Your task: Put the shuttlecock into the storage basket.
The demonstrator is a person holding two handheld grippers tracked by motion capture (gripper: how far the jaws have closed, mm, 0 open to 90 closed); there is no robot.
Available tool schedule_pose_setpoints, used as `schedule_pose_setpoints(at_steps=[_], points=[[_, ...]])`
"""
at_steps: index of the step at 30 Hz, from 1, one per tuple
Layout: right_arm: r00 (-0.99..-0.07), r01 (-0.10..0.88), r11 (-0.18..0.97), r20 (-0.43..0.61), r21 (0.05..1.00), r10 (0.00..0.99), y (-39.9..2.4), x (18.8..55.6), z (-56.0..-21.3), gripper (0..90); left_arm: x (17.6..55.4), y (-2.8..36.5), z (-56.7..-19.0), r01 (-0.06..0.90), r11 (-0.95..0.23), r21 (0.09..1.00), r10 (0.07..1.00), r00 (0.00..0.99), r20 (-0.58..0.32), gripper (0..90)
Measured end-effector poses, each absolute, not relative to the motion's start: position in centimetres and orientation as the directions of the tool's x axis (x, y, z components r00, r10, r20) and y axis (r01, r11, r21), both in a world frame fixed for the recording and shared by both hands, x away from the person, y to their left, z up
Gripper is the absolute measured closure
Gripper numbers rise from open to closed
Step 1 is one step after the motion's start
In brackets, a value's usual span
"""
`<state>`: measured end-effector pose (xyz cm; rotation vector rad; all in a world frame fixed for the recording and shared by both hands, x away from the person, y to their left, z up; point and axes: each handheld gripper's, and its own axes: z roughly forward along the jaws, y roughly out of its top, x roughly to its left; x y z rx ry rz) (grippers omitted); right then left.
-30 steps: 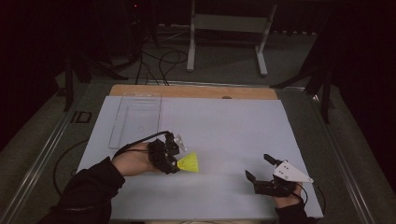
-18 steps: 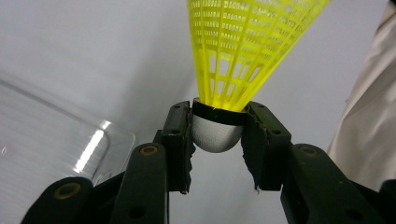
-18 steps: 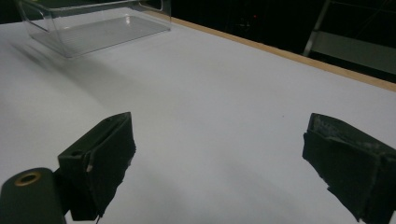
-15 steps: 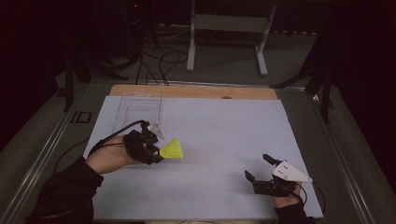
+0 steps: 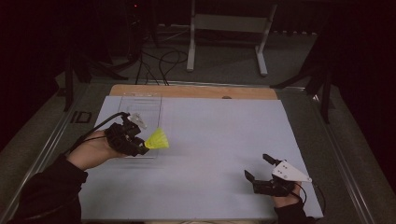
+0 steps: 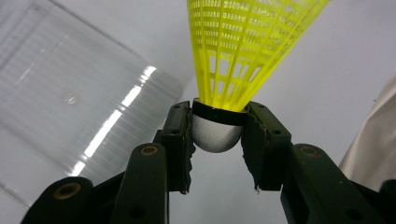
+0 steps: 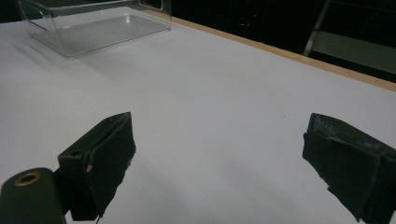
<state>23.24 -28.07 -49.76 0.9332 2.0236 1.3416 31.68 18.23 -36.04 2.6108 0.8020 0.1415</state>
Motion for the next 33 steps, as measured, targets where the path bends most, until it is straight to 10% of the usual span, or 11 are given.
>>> schedule_pose_setpoints(at_steps=[33], points=[[-0.614,0.256,0.27,-0.06,0.928,0.787,-28.1,23.3,-49.8,8.9,34.6,24.7,-35.4,0.702,-0.51,0.498,0.792,0.609,-0.048,64.2]])
